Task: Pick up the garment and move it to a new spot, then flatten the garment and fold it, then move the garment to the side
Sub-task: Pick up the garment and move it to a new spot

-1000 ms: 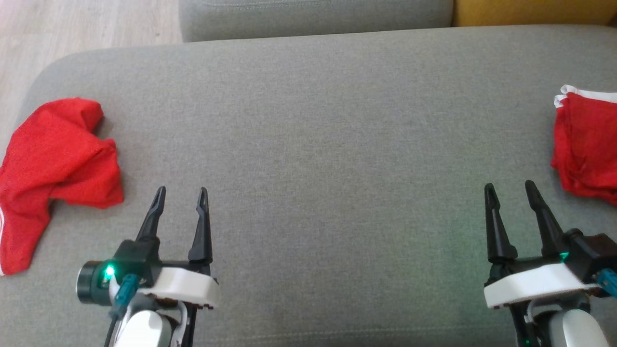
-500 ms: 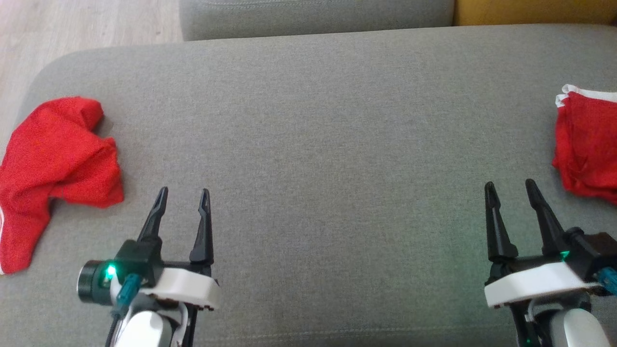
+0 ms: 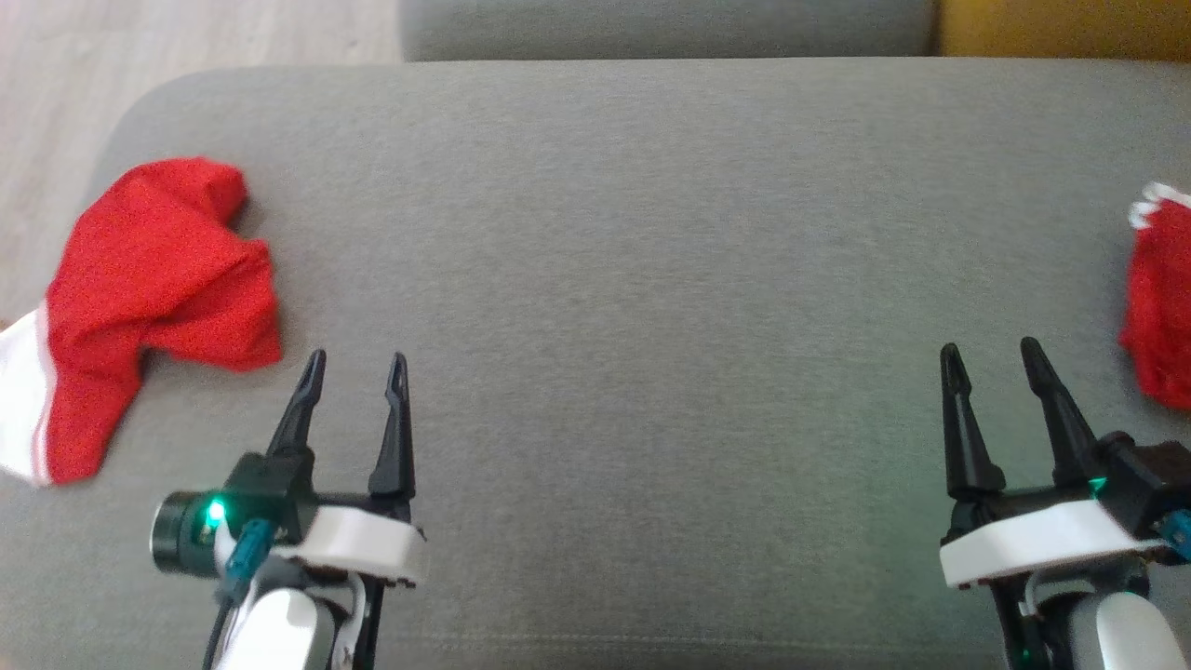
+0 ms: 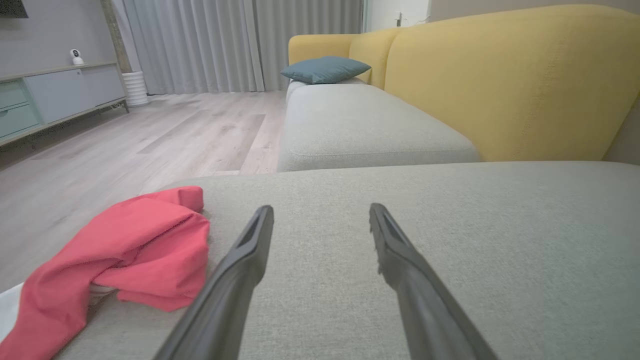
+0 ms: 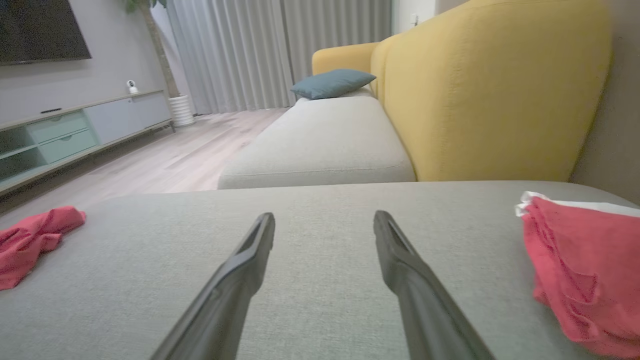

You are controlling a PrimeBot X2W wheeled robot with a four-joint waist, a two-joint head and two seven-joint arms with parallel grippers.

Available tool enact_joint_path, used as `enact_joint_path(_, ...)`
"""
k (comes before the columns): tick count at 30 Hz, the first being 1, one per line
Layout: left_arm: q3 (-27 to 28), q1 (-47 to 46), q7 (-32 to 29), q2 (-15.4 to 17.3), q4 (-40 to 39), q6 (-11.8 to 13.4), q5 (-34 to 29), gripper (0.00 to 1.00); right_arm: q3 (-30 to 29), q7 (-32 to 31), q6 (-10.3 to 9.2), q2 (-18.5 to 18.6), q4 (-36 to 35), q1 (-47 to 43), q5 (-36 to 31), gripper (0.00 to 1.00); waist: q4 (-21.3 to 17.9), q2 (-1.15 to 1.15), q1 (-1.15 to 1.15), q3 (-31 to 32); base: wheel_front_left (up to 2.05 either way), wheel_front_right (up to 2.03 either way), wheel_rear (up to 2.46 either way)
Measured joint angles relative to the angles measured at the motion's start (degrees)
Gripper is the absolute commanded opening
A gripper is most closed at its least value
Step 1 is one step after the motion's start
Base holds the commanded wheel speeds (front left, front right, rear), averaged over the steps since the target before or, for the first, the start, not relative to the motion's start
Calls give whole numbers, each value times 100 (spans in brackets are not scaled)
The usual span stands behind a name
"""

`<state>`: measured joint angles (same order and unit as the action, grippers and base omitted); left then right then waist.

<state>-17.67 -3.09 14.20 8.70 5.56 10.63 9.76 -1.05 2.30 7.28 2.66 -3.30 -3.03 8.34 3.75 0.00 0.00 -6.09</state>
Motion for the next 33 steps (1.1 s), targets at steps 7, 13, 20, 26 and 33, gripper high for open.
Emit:
enact_joint_path(7, 9, -359, 10, -51, 49, -10, 19, 100, 33, -224, 0, -1, -260, 6, -147, 100, 626, 0, 0, -84, 0, 0, 0)
enact_joint_path(13, 76, -436, 11, -162, 144, -57, 64, 100, 84, -396, 0, -2, -474, 17, -264, 100, 1244, 0, 0, -129, 0, 0, 0)
enact_joint_path(20, 247, -432, 29, -196, 96, -118, 48, 100, 166, -522, 0, -2, -599, 18, -290, 100, 1815, 0, 0, -152, 0, 0, 0)
enact_joint_path(26, 393, -426, 30, -234, 56, -191, 18, 100, 211, -586, 0, -1, -705, 27, -341, 100, 1987, 0, 0, -238, 0, 0, 0)
enact_joint_path(33, 550, -497, 35, -361, 56, -205, -55, 100, 241, -737, 0, 37, -925, 159, -377, 100, 1942, 0, 0, -529, 0, 0, 0)
